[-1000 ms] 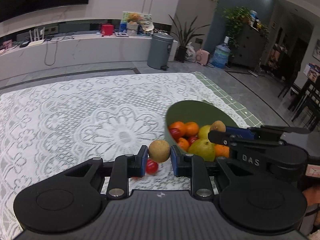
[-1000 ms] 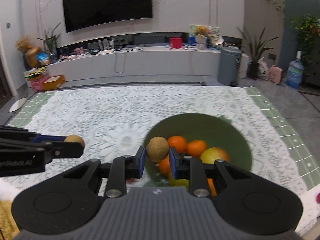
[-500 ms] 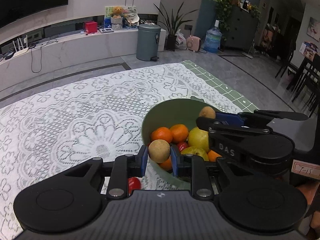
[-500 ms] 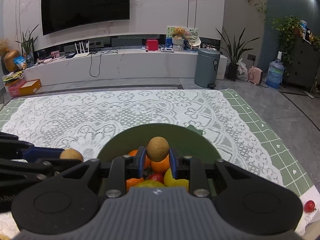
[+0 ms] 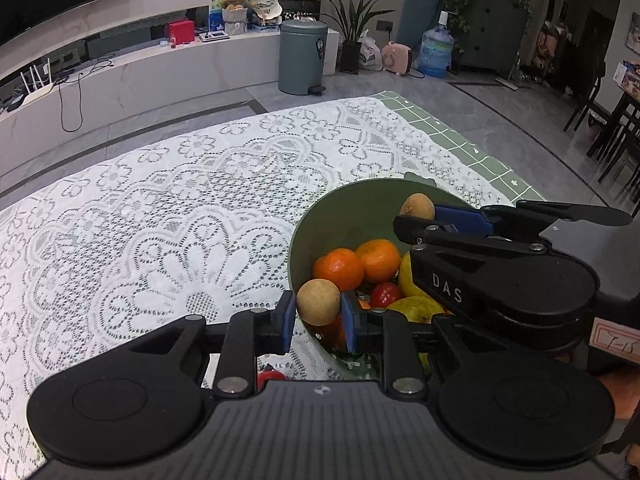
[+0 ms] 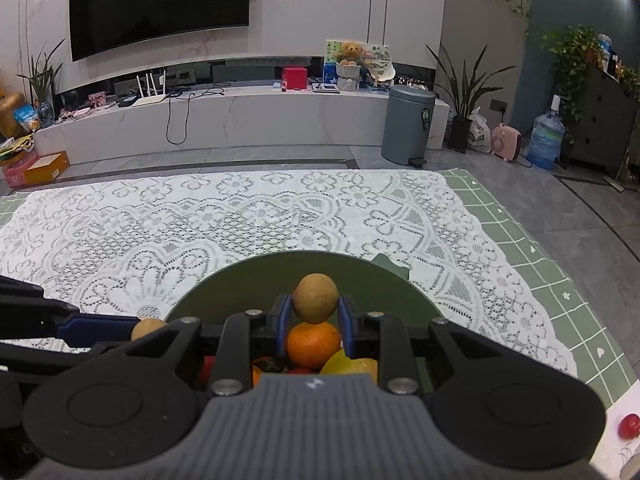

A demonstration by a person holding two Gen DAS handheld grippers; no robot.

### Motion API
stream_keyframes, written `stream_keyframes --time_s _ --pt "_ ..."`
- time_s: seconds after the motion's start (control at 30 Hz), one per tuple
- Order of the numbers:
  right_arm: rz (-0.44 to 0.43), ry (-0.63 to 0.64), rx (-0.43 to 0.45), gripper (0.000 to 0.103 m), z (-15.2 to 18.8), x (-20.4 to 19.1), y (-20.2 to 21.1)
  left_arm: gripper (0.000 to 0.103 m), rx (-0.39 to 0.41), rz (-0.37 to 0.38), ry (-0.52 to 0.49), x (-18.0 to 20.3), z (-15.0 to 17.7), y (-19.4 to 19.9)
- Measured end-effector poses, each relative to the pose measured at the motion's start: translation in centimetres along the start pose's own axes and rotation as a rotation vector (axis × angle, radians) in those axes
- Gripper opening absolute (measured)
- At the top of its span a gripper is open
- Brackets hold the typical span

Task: Organize fruits
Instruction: 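Lower the kiwis into the colander and open both grippers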

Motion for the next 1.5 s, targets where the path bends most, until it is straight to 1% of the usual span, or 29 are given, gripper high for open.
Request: stream_keyframes --time_s 0.2,0.53,0.67,0.8,0.9,1.03,1.23,1.3,1.5 --pt "-0.014 -0.065 -0.044 0.022 0.1 1.1 -1.1 0.027 0.008 -0.03 -0.04 0.5 -0.4 -0.9" --pt "-0.022 -0.099 -0.068 0.022 0.1 1.7 -1.8 0.027 0.017 -0.053 -0.082 0.9 -1.2 -1.9" --pt "-0.023 -0.104 -0.08 0.022 0.2 1.6 -1.9 0.027 0.018 -0.049 -0.091 0.8 -1.5 -2.1" --pt "-0.027 -0.111 -0.06 0.023 0.2 1.6 -1.6 0.027 0.029 -0.052 -0.101 1.0 -1.6 -2.1" --pt "-0.031 -0.128 -0.05 0.023 0.2 1.9 -1.4 0.027 0.038 -0.039 -0.115 1.2 -1.8 -2.1" --pt "-0.04 -0.163 -0.038 0.024 0.2 2.4 -1.3 0.027 0.031 -0.044 -0.135 1.5 -1.9 -2.3" --pt "-0.038 -0.183 -0.023 0.027 0.2 2.7 -1.0 0.027 0.032 -0.045 -0.155 1.7 -2.1 -2.6" --pt "-0.036 -0.192 -0.018 0.029 0.1 2.8 -0.9 0.027 0.03 -0.041 -0.147 1.7 -2.2 -2.7" --pt "-0.034 -0.197 -0.012 0.029 0.3 2.9 -0.8 0.029 0.024 -0.026 -0.1 1.3 -2.4 -2.8"
Point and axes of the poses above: each gripper's, at about its wrist camera, not at the fingertips, and y roughly against the way its jaws point, x to its right, z to its underside, the point moved 1 cm from there along -y, roughly the way its jaws point, and after that the axes turned 10 degrees about -z, right-handed, at the moved point
